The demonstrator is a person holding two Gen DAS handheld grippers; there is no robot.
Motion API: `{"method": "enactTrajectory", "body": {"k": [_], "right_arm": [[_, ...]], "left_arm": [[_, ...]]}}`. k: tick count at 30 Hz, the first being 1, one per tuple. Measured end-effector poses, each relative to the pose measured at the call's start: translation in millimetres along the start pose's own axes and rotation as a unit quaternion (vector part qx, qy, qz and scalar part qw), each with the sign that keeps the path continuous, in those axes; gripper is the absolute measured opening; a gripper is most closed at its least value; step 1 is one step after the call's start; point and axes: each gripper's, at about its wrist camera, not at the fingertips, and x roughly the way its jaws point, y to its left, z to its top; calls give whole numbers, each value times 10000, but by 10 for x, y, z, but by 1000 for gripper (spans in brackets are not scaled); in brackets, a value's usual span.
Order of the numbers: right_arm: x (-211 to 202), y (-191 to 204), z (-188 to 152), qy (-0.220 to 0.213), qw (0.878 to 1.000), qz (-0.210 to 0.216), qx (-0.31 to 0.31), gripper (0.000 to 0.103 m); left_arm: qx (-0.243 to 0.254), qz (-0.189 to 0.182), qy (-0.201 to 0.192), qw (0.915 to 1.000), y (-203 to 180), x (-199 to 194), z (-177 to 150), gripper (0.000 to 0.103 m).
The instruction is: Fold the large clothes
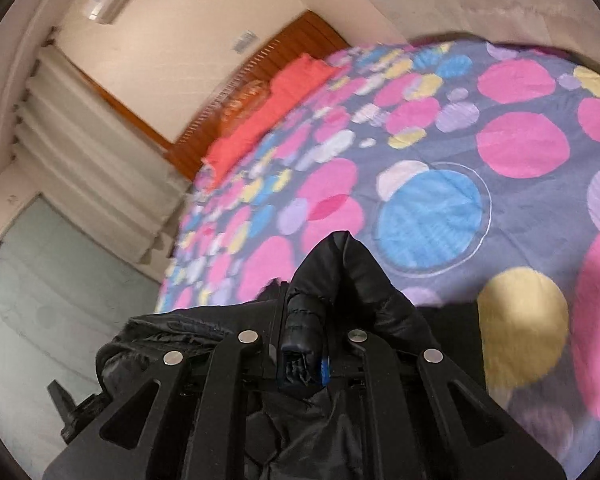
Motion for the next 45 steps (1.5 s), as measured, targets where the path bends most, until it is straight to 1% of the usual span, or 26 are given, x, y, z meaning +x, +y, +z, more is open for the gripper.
{"method": "enactTrajectory", "body": {"k": [5,8,11,12,14,16,17,18,19,20,21,22,23,24,26,28,30,33,34,36,38,40,43,45], "right_arm": [[607,-166,23,322,9984,-469,-15,12],[842,-237,-31,437,9966,-692,-92,12],[1006,-329,-111,524,9950,-845,-97,13],[1031,-365,-129,534,9951,-835,-41,15],[1030,-402,-126,565,9957,-734,80,17],[1001,-415,-100,612,9959,-646,175,21],[959,-419,-82,635,9961,-566,229,23],[911,-419,-67,642,9964,-498,261,26],[855,-413,-49,627,9967,-428,287,33],[823,-403,-28,603,9970,-388,295,37],[754,-384,-7,536,9975,-360,285,49],[670,-357,13,415,9981,-389,254,63],[593,-325,37,272,9983,-456,250,68],[521,-301,51,145,9985,-473,225,70],[410,-239,57,8,9988,-454,180,70],[362,-118,9,-23,9988,-494,19,70],[392,133,-114,12,9968,-686,-405,69],[590,536,-320,257,9903,-860,-1065,61],[671,692,-401,320,9872,-876,-1297,59],[773,899,-524,383,9818,-895,-1632,59],[969,1139,-663,501,9749,-892,-1977,58],[1165,1277,-768,634,9679,-986,-2224,58],[1400,1343,-906,754,9556,-1232,-2567,57],[1579,1320,-1013,794,9427,-1526,-2860,57]], "left_arm": [[26,343,284,9990,99,643,50,11],[142,521,364,9979,120,902,14,12],[304,671,436,9963,135,1065,-56,13],[362,730,464,9956,135,1105,-81,17],[362,680,506,9957,143,1121,-86,20],[310,494,522,9969,158,1085,-65,31],[258,344,534,9976,174,1042,-42,42],[191,218,511,9983,196,981,-15,49],[100,102,456,9989,227,907,15,54],[-2,-33,391,9992,257,830,43,64],[-110,-157,323,9993,289,764,74,70],[-230,-173,188,9994,327,673,113,73],[-295,-140,69,9994,353,601,141,75],[-382,-129,-79,9992,398,495,179,76],[-487,-49,-225,9985,443,354,214,76],[-415,100,-273,9987,401,260,194,76],[14,240,-235,9994,195,222,83,76],[701,419,-161,9965,-184,272,-124,74],[871,414,-86,9953,-317,326,-192,74],[1051,360,60,9938,-502,462,-277,74],[1143,445,127,9924,-657,628,-342,74],[1240,529,151,9908,-759,795,-392,74],[1389,768,258,9870,-829,1039,-459,74],[1458,983,370,9837,-807,1226,-521,74]]}}
